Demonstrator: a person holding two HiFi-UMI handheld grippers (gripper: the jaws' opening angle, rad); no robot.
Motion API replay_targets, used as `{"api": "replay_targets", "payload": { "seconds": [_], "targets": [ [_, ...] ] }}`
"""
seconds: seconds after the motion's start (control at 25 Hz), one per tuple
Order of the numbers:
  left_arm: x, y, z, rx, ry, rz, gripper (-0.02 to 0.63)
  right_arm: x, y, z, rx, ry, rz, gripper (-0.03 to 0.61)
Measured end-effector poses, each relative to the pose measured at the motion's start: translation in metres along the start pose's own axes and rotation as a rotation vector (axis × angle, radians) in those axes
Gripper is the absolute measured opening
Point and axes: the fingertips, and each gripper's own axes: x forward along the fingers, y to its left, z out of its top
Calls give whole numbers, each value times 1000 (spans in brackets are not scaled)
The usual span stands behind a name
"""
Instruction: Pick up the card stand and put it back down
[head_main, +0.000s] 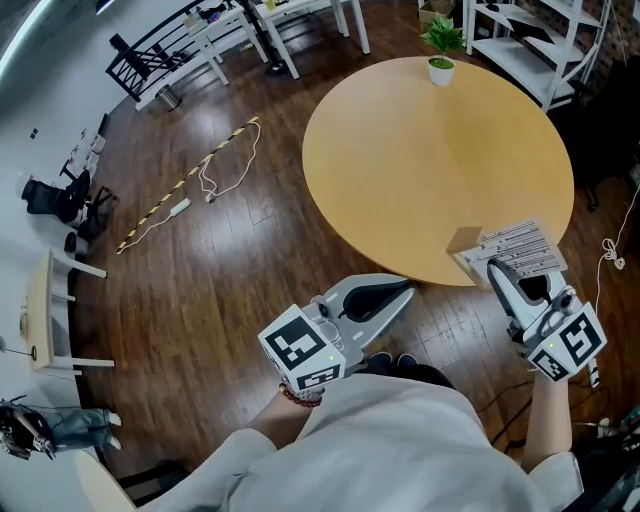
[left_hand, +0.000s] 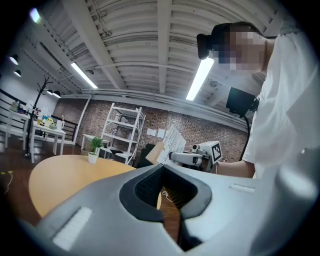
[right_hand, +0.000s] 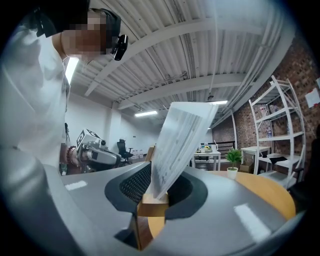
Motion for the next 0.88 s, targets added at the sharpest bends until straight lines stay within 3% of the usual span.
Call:
{"api": "replay_targets", "payload": {
  "seconds": [0.28,0.56,0.68,0.88],
  "targets": [
    [-7,29,-34,-83,16,104,2,10,-55,-31,33,34,-28,89],
    [27,141,-35,-117,67,137,2,110,-193,-92,52,108,-112,89],
    [38,186,-3,-131,70,155,2,164,-257,-106,81,133,-129,89],
    [76,251,5,-73,46,212,2,208,-375,-212,83,304,-134,89]
  ]
}}
